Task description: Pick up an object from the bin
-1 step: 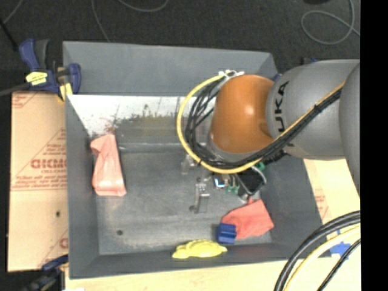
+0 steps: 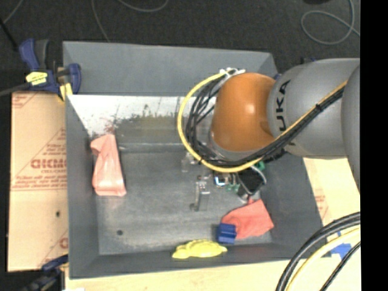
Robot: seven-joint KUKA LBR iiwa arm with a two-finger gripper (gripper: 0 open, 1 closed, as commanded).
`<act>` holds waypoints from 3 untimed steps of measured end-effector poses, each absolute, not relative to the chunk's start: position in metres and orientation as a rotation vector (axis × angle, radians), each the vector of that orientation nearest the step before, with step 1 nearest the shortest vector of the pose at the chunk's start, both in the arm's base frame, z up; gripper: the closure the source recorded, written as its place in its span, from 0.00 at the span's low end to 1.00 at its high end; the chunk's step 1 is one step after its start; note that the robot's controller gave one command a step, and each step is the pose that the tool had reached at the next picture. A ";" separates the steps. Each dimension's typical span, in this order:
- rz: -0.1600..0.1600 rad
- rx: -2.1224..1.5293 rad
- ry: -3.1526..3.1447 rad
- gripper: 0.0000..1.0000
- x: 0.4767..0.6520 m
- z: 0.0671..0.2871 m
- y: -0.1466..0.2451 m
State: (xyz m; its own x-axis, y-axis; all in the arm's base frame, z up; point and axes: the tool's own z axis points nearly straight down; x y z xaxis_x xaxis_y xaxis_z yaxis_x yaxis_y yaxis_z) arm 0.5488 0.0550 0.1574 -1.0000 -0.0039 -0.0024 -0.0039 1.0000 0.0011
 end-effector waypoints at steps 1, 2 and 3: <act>0.005 0.091 3.138 0.00 0.544 0.153 0.037; 0.000 0.166 3.135 0.00 0.511 0.151 0.008; 0.001 -0.019 3.143 0.00 0.512 0.154 0.003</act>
Offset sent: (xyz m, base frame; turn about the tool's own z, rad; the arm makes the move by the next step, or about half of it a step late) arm -0.0696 -0.0648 -0.0054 -0.0116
